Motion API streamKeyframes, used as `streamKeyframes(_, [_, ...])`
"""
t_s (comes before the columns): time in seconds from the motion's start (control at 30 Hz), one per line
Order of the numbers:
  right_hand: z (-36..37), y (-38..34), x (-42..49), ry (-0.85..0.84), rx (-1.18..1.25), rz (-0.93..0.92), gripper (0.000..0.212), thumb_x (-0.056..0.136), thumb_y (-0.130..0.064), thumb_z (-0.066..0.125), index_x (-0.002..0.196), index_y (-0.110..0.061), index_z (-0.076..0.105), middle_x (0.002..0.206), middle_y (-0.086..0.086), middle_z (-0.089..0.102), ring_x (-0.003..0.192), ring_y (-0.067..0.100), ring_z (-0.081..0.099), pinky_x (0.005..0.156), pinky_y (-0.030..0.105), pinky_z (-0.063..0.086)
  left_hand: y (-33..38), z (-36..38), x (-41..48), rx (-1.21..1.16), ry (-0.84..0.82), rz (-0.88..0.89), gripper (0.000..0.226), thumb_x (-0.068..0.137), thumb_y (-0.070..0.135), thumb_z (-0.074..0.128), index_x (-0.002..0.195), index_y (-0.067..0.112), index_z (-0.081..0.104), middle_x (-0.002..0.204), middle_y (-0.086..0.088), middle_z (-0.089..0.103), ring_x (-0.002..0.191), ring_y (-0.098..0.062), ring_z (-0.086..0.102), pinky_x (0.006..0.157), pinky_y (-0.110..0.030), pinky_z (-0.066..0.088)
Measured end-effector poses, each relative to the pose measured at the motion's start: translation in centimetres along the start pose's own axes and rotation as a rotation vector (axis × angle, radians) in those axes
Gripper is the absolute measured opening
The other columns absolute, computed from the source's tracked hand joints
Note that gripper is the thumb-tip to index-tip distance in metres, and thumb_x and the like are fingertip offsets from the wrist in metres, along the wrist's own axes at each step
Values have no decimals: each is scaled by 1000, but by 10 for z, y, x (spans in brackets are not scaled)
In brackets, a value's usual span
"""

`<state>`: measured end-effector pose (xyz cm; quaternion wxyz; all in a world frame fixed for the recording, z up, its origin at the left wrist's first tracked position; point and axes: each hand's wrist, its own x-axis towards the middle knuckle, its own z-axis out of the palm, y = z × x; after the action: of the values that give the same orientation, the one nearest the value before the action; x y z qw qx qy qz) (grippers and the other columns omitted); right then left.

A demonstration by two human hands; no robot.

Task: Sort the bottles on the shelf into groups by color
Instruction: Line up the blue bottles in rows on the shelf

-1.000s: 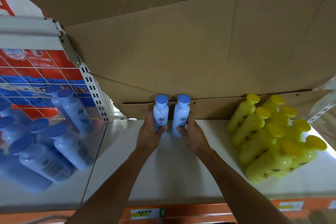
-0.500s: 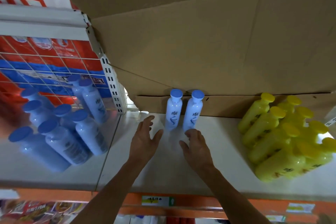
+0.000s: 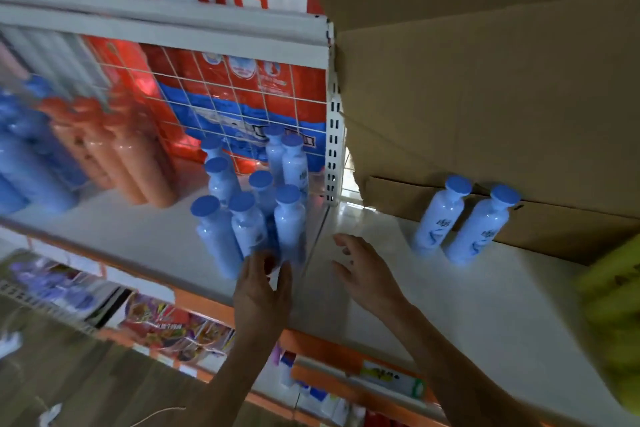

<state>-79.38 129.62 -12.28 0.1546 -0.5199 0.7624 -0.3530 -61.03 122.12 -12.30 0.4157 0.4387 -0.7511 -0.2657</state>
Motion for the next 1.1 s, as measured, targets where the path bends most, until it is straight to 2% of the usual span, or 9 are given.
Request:
streamKeyframes(0.2, [21,-39,26,-57,113,-45,67,85,-35,70,142,-27,36,141,-9,47,123,8,46,98,30,45,-12,-16,-2,-2,79,-30,47,81,11,75,119,8,47,108,-4,47,90,-21,55,72,-36,55])
streamKeyframes(0.3, [28,-53,31,-65,189,-33,68,84,-35,72,141,-25,36,131,-14,50,116,-6,46,89,14,40,-15,-18,-4,-3,36,-16,57,81,7,74,129,2,45,117,-13,51,99,-18,56,82,-8,44])
streamKeyframes(0.37, [32,-58,33,-59,225,-19,60,85,-30,72,135,-25,39,118,-22,50,102,-20,47,79,3,38,-16,-17,-7,-33,7,-29,64,82,4,72,138,1,40,123,-15,50,104,-15,53,82,-1,37])
streamKeyframes(0.47, [37,-61,36,16,230,8,48,83,-34,73,122,-30,45,111,-16,55,97,-13,52,77,12,43,-18,-14,-7,-64,9,-53,72,82,3,71,144,1,34,131,-17,48,115,-24,52,89,-22,44])
streamKeyframes(0.57, [37,-55,37,46,196,34,51,77,-45,73,120,-31,48,112,-9,55,98,2,57,80,24,50,-23,-9,-3,-78,-3,-81,69,82,5,72,141,1,37,126,-17,47,113,-32,53,91,-39,50])
streamKeyframes(0.67, [32,-54,32,32,219,42,49,79,-38,76,118,-34,47,111,-16,57,99,-6,56,80,12,45,-22,-5,-3,-115,-47,-154,62,85,10,71,139,8,40,118,-12,47,102,-27,54,80,-34,47])
streamKeyframes(0.8, [26,-46,23,19,252,88,61,76,-42,77,129,-28,48,121,-11,61,107,6,58,89,26,49,-22,-1,-1,-162,-41,-219,52,86,25,72,126,16,41,114,0,53,100,-27,59,75,-32,45])
streamKeyframes(0.87, [21,-41,18,29,239,103,59,77,-42,76,127,-29,48,119,-12,62,106,6,59,89,27,49,-19,0,4,-188,-47,-233,52,85,34,72,124,22,40,113,3,58,98,-23,61,74,-35,48])
streamKeyframes(1.1, [2,-13,-4,191,166,190,43,74,-44,77,107,-37,49,92,-19,61,85,-2,59,73,29,52,-16,7,8,-175,-112,-262,41,84,43,71,116,29,50,103,4,69,92,-20,66,73,-31,48])
